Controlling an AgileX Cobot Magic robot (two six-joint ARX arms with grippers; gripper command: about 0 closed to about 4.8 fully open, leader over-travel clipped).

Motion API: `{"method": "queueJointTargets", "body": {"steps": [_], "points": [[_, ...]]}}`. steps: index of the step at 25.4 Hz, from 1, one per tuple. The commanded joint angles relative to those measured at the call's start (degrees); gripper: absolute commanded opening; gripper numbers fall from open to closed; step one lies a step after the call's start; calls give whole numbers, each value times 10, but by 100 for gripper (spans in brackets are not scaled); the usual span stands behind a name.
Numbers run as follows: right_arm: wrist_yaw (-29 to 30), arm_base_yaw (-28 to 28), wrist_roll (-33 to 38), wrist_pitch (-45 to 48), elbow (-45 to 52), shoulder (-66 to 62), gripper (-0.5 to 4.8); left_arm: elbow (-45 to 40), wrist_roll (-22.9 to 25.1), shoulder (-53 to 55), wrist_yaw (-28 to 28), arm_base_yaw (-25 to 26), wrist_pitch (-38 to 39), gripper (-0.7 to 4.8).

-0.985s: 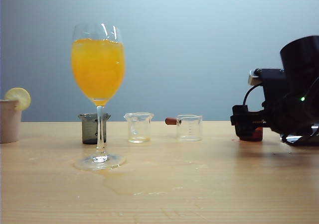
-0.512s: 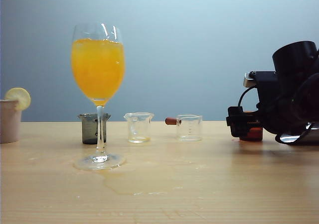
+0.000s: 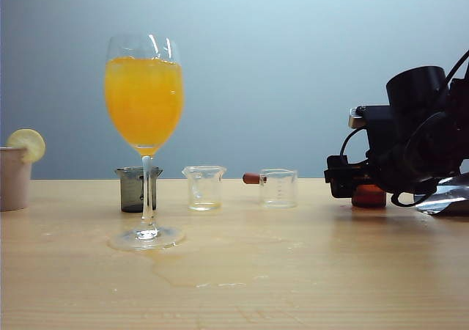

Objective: Pick up the fourth measuring cup from the left, pour the grenadine inside into the goblet, and finally put the measuring cup back in its original place.

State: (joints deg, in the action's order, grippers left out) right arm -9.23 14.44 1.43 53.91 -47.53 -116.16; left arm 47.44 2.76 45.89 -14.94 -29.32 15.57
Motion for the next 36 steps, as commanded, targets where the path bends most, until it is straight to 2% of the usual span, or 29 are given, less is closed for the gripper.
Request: {"method": "queueJointTargets", "body": {"steps": [1,6,7,9,10,11,13,20,24,26,29,32,34,36], "points": [[-1,-2,-1,-11,-6,-5,416,3,-2,0,-4,0,-2,-5],[-1,-2,1,-14,-6,-10,414,3,-2,0,-4,0,-1,-5],[-1,-2,1,-13,-6,-10,397,3,-2,0,-4,0,-1,-5],[-1,-2,1,-8,-6,-10,311,3,-2,0,-4,0,0,-5],[-1,-2,1,-1,-6,-10,219,3,-2,0,-4,0,2,-5],[-1,-2,1,1,-6,-10,166,3,-2,0,-4,0,2,-5],[-1,-2,1,3,-6,-10,91,3,-2,0,-4,0,2,-5],[4,3,0,1,-6,16,84,3,-2,0,-3,0,2,-5],[26,10,0,-13,-6,53,84,4,-2,0,-3,0,1,-5],[47,15,0,-33,-6,86,84,4,-3,0,-3,0,-1,-5],[58,22,0,-74,-6,128,84,4,-38,0,-3,0,-6,-5],[86,26,0,-107,-7,163,84,9,-38,0,-1,0,3,-5],[122,37,-1,-167,-19,207,84,23,-38,0,20,0,31,-5],[122,51,-3,-218,-36,228,84,31,-38,0,35,0,53,-5]]}}
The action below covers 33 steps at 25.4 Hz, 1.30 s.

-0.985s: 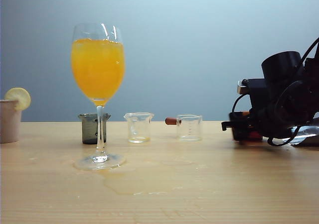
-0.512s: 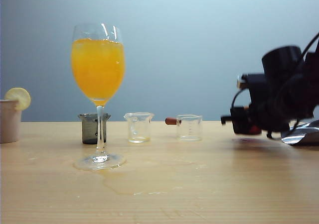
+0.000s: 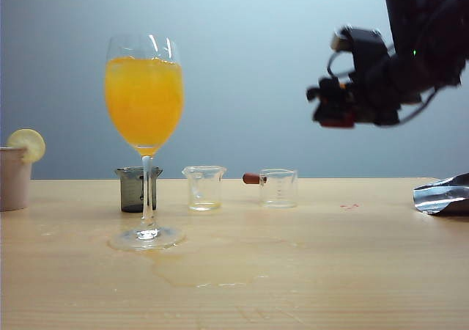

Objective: Pick up the fourth measuring cup from the left, pour the grenadine inside into the goblet, and finally put the measuring cup back in its original place.

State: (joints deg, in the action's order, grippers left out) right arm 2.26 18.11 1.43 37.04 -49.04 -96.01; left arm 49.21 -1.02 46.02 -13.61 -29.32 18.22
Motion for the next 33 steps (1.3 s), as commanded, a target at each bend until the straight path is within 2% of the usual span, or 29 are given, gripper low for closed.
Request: {"method": "queueJointTargets", "body": {"steps": [1,6,12,17,21,23,26,31,33], "points": [[7,17,-6,-73,-31,33,84,19,0,-2,31,0,40,-5],[9,64,-43,-169,-99,63,84,23,0,-2,37,-1,70,-5],[9,115,-64,-228,-168,64,84,23,-1,-2,61,0,105,-5],[9,176,-141,-250,-191,64,84,24,-51,-2,61,-1,112,-5],[3,207,-176,-254,-191,64,84,25,-52,-2,63,-5,132,-5],[-15,231,-229,-263,-191,64,84,25,-50,1,83,-23,150,-5],[-27,243,-255,-269,-191,64,84,25,-51,5,90,-41,155,-5],[-28,253,-296,-283,-191,64,84,25,-55,21,141,-72,165,-5],[-28,255,-308,-283,-191,64,84,25,-55,26,141,-73,165,-5]]}}
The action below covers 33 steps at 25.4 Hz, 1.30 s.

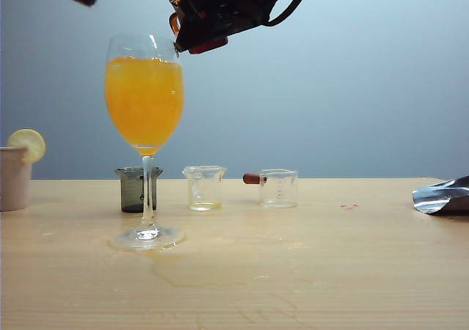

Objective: Pick up the fourth measuring cup from the left, pour the grenadine inside into the goblet, and finally put the measuring cup back in its original place.

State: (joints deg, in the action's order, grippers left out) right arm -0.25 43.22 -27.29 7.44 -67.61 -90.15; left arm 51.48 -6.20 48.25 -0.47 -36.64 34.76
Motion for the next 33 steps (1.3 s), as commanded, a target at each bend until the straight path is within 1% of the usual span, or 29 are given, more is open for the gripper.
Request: {"method": "queueJointTargets", "body": {"steps": [1,8,13,16,20,23,28,33], "points": [[-2,5,-30,13,-5,5,84,2,-3,5,9,0,1,-5],[-5,12,-103,13,-5,5,84,2,-3,7,9,1,1,-5],[-29,19,-142,13,-5,5,84,2,-3,7,9,1,2,-5],[-34,22,-181,14,-5,5,84,2,-3,7,9,1,5,-5],[-49,29,-215,14,-5,5,84,2,-3,7,9,1,5,-5],[-62,38,-259,14,-5,5,84,2,-3,7,9,1,9,-5],[-67,44,-273,14,-5,5,84,2,-3,7,10,1,12,-5],[-78,44,-304,14,-5,5,84,2,-3,7,20,1,16,-5]]}}
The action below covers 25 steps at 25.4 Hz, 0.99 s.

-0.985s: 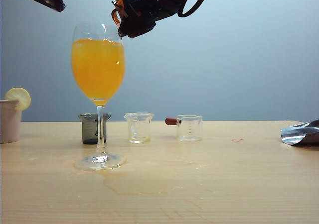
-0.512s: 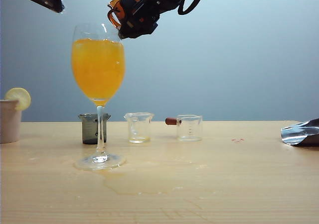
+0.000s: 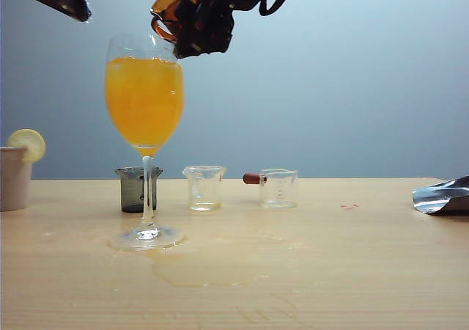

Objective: Pick up the fourth measuring cup from the left, pour the grenadine inside into the goblet, and finally put the measuring cup back in its original place.

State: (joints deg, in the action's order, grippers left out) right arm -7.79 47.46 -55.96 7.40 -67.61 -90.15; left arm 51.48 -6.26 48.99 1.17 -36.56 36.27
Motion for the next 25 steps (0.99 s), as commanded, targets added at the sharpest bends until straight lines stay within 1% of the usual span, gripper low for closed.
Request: {"method": "queueJointTargets", "body": {"steps": [1,5,14,18,25], "points": [[-5,2,-25,15,-5,5,84,2,-2,-1,4,0,0,-5],[-16,7,-45,16,-5,5,84,2,-2,-1,4,0,0,-5],[-44,29,-60,23,-5,5,84,2,-2,-1,16,0,1,-5],[-59,30,-93,30,-5,5,84,2,-2,-1,16,0,1,-5],[-77,30,-108,38,-5,5,84,2,-2,-1,16,0,1,-5]]}}
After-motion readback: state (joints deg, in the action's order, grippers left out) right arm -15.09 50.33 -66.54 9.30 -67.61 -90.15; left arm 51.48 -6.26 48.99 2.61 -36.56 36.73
